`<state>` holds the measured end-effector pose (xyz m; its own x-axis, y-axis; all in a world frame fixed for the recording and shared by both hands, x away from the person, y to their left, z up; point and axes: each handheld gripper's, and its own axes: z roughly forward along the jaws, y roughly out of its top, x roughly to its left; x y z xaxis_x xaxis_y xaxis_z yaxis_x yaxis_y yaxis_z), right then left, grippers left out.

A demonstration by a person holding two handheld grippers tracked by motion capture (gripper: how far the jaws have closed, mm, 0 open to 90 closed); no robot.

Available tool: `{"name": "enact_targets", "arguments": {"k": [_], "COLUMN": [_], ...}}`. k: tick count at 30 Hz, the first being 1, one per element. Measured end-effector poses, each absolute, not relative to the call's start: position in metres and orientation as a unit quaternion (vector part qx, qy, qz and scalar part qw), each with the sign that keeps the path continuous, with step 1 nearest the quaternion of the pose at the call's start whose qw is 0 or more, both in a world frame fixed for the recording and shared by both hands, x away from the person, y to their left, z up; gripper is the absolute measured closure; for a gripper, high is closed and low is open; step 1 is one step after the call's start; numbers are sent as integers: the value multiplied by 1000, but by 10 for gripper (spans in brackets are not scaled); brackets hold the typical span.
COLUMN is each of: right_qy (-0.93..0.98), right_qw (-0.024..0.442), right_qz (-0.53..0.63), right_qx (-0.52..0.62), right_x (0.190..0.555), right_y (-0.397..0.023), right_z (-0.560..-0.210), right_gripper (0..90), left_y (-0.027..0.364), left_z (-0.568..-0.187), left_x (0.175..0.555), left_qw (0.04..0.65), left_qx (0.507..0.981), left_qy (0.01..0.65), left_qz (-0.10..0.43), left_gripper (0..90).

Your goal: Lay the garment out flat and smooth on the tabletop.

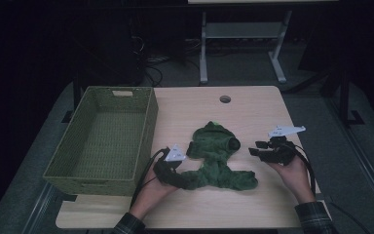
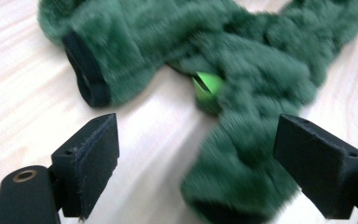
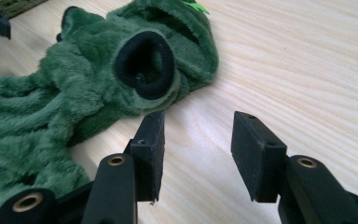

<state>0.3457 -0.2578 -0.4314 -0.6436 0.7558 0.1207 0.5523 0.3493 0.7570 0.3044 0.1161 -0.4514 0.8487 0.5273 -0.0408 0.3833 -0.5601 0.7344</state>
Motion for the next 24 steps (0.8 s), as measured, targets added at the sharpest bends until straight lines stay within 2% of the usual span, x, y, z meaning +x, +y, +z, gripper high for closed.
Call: {"name": "enact_targets", "arguments": {"k": [10, 24], "right_qy": [816, 834], "right_qw": [114, 89], "right_qz": [414, 421], "right_qx": [387, 344], "right_x": [330, 317], "right_y": [-251, -213], "right_z": [-434, -436], "right_gripper": [560, 608], "left_y": [123, 129], "left_z": [-470, -477], "left_x": [268, 267], "left_qw": [363, 374], "left_qx": [893, 891], "left_qy": [244, 235], "left_qz": [107, 103], "left_gripper": [125, 126]}}
